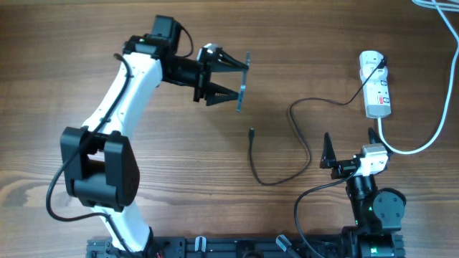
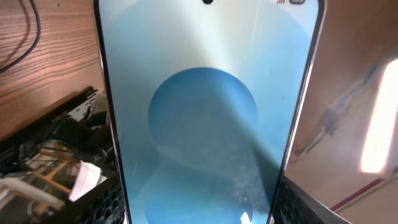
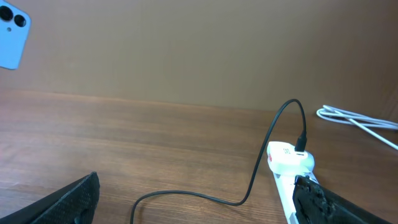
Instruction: Plug charger to phone and switch on socket
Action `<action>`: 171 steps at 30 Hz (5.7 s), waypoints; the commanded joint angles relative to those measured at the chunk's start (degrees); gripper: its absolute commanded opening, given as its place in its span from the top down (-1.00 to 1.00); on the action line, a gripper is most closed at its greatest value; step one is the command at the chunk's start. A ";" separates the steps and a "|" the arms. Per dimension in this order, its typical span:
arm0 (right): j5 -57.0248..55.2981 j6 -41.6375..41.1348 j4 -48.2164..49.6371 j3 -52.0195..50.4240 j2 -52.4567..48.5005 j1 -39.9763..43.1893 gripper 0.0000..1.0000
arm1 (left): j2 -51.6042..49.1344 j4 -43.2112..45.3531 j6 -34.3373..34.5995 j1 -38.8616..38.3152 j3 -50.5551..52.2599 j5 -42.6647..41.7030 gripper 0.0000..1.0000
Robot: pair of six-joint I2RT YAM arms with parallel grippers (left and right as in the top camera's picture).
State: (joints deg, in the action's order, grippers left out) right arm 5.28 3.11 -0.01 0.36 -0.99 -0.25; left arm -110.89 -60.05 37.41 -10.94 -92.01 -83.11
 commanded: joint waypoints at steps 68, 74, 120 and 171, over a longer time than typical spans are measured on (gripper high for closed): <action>-0.76 -0.22 0.13 -0.07 0.39 -0.22 -0.99 | 2.01 -0.02 3.98 5.90 -1.55 -4.94 -0.25; -0.76 -0.24 0.13 -0.07 0.39 -0.22 -0.99 | 2.01 -0.02 3.98 5.90 -1.55 -4.96 -0.25; 24.83 -28.30 -45.09 61.46 -37.55 -0.22 -0.99 | 2.01 0.00 6.38 3.32 -1.55 1.07 -0.25; -28.83 -44.22 -61.64 105.66 -98.14 -47.47 -0.05 | 2.01 -0.02 9.62 3.32 -1.55 2.86 -0.26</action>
State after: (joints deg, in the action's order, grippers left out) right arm -21.50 -40.29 -62.54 104.51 -98.43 -47.59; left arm -110.89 -60.16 46.06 -7.77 -92.09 -78.43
